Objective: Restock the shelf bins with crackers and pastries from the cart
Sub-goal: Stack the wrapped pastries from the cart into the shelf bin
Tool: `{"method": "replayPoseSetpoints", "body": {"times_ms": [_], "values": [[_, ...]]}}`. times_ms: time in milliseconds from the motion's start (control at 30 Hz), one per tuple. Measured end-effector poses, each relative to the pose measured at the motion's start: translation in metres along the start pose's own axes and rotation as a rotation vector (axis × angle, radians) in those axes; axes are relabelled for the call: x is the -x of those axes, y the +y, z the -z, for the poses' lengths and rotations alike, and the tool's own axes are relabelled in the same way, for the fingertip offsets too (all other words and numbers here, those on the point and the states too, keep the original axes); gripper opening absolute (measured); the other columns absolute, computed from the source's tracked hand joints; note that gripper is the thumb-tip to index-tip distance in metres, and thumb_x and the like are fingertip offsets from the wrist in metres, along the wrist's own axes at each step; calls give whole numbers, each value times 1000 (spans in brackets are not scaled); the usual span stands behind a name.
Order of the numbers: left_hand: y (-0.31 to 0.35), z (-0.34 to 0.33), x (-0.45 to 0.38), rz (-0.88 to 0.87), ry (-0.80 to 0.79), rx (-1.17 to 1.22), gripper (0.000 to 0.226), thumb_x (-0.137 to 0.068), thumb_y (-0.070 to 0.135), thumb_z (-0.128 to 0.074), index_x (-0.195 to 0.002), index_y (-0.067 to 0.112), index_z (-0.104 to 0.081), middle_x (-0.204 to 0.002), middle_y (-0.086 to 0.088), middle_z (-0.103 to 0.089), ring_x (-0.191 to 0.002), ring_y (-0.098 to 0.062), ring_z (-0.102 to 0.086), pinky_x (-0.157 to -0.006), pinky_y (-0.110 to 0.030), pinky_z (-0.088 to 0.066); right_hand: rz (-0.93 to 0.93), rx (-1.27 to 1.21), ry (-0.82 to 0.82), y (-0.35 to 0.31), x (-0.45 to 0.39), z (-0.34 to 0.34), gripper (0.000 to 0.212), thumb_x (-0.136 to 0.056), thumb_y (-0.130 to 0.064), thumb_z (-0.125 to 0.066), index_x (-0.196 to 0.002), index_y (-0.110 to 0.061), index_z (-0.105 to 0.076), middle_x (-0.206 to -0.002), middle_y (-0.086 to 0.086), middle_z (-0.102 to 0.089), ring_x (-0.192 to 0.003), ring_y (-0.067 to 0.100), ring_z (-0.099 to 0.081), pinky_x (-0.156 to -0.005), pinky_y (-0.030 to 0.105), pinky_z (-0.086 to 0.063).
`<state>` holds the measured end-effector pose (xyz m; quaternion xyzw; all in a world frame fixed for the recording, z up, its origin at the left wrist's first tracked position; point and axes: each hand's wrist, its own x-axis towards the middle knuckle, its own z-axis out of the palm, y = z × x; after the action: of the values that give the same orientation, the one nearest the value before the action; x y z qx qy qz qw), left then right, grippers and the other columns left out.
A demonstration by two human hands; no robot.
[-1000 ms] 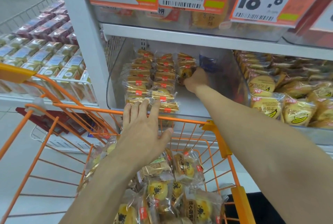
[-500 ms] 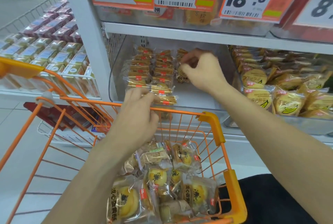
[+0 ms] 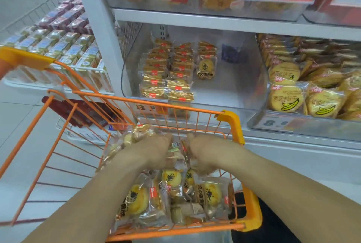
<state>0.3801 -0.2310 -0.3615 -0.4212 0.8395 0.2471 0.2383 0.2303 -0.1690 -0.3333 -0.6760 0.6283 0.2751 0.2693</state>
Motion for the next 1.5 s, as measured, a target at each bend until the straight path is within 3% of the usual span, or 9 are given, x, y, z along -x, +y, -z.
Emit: {"method": "replayPoseSetpoints", "body": {"times_ms": [433, 633, 700, 800, 933, 1067, 1200, 1367, 1500], "values": [[8, 36, 31, 46, -69, 241, 35, -96, 49, -46, -121, 27, -54, -117, 4, -61, -106, -15, -56, -93, -34, -47, 188, -234, 240, 36, 14, 8, 83, -74, -38, -84, -139, -19, -37, -107, 2, -62, -102, 23, -58, -81, 41, -56], [-5, 54, 55, 112, -95, 819, 45, -76, 54, -59, -102, 19, -74, -107, -17, -71, -88, -31, -66, -84, -41, -53, 418, -632, 433, 60, 48, 24, 76, -72, -23, -83, -141, -30, -51, -123, -18, -60, -110, -3, -58, -88, 20, -51], [-7, 57, 58, 79, -95, 1046, 39, -76, 47, -61, -95, 16, -78, -103, -24, -71, -86, -34, -67, -89, -48, -53, 488, -813, 496, 71, 53, 26, 67, -73, -18, -84, -134, -28, -59, -117, -13, -65, -111, 8, -62, -83, 32, -57], [-3, 60, 59, 14, 1, 1328, 32, -92, 19, -48, -70, 3, -66, -76, -26, -63, -59, -30, -61, -55, -34, -53, 550, -1036, 645, 79, 56, 28, 60, -72, -35, -83, -128, -24, -65, -111, -2, -68, -105, 20, -65, -85, 48, -56], [7, 62, 57, -16, 22, 1536, 37, -93, 18, -40, -87, -11, -62, -78, -38, -62, -61, -37, -57, -50, -35, -50, 571, -1310, 839, 78, 50, 31, 56, -77, -42, -69, -124, -12, -65, -108, 4, -71, -98, 18, -67, -82, 27, -53], [15, 60, 55, -22, 97, 1620, 32, -93, 18, -39, -90, -6, -61, -77, -30, -68, -53, -34, -54, -46, -33, -50, 463, -1497, 841, 67, 44, 32, 43, -89, -47, -63, -123, -21, -65, -114, 6, -69, -106, 30, -68, -88, 51, -57], [24, 59, 54, -103, 136, 1699, 38, -101, 25, -40, -117, 0, -62, -104, -32, -69, -59, -32, -65, -46, -33, -53, 321, -1531, 869, 48, 46, 31, 30, -97, -56, -50, -117, -37, -63, -96, -4, -69, -88, 10, -70, -74, 39, -60], [23, 56, 54, -255, 243, 1626, 38, -97, 32, -49, -114, 2, -65, -112, -38, -61, -85, -40, -62, -86, -59, -40, 248, -1488, 763, 37, 44, 28, 59, -80, -83, -49, -105, -32, -65, -94, 18, -67, -87, 39, -69, -78, 62, -57], [29, 55, 54, -311, 332, 1454, 40, -92, 41, -49, -121, 18, -66, -100, -21, -68, -78, -25, -60, -67, -38, -45, 205, -1508, 681, 35, 38, 24, 84, -62, -94, -54, -104, -21, -62, -72, -5, -62, -72, 25, -59, -78, 68, -54]]}}
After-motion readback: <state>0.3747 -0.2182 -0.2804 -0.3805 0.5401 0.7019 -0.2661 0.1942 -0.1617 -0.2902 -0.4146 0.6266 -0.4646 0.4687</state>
